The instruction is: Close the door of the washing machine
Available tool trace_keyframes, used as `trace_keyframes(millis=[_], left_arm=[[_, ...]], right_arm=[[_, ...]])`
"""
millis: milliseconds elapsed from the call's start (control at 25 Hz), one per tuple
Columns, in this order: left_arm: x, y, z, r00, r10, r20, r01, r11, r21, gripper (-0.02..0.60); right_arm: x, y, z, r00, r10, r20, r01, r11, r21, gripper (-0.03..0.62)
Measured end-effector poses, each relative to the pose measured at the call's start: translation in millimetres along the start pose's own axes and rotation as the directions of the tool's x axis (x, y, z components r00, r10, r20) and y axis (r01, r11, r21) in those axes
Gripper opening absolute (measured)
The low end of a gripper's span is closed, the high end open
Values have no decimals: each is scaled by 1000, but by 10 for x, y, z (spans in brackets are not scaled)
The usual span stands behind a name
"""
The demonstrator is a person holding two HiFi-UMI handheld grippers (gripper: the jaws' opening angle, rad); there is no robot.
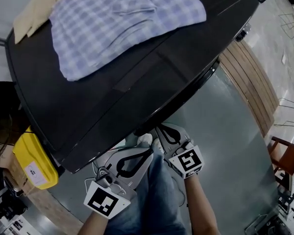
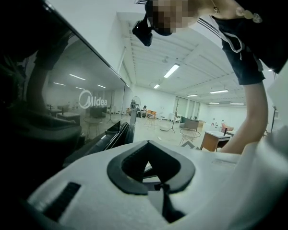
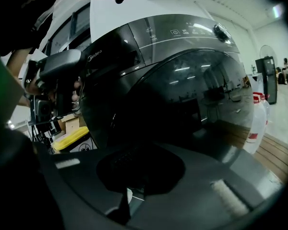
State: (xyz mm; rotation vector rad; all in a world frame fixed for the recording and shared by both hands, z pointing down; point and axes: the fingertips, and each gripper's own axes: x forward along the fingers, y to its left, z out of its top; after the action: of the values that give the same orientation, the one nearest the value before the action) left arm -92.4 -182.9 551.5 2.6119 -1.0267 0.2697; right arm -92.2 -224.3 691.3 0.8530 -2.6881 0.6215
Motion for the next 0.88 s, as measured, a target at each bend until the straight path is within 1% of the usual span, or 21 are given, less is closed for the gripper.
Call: trace_keyframes(millis=[200,320,400,480,560,640,720,800,880], left_arm=[[7,35,-26,1000,5,-4,-5,1000,2,-2],[27,43,-20,1000,6,1,-6,1000,14,-1],[40,57,-18,1000,15,-1,-15,1000,10,-2],[45,55,37,1000,23,-1,-23,1000,3,-2],[62,34,182,1000,16,11,-17,1000,13,-2],[81,-2,415,1000,2,25,-3,1000,26,-2],[91,-57,769,999,-6,51,4,999,35,-2],[148,-90,1253,995,-5,100,-2,998,68,-2],[289,-55,1859,984,-17,179,-9,990,143,-2]], right_arm=[[12,-10,-30,999,-34,17,33,996,79,12],[65,-17,-4,998,-38,46,34,995,90,12],[91,-21,-21,997,-54,46,49,993,104,11],[68,-26,-43,997,-74,38,68,988,140,9],[-41,-71,61,994,-98,55,87,980,178,9],[-264,-124,324,987,-136,91,116,974,195,9],[-568,-133,722,977,-175,124,149,970,194,9],[-888,-171,1276,963,-208,171,182,971,156,9],[-1170,-334,2000,937,-244,250,235,970,66,9]])
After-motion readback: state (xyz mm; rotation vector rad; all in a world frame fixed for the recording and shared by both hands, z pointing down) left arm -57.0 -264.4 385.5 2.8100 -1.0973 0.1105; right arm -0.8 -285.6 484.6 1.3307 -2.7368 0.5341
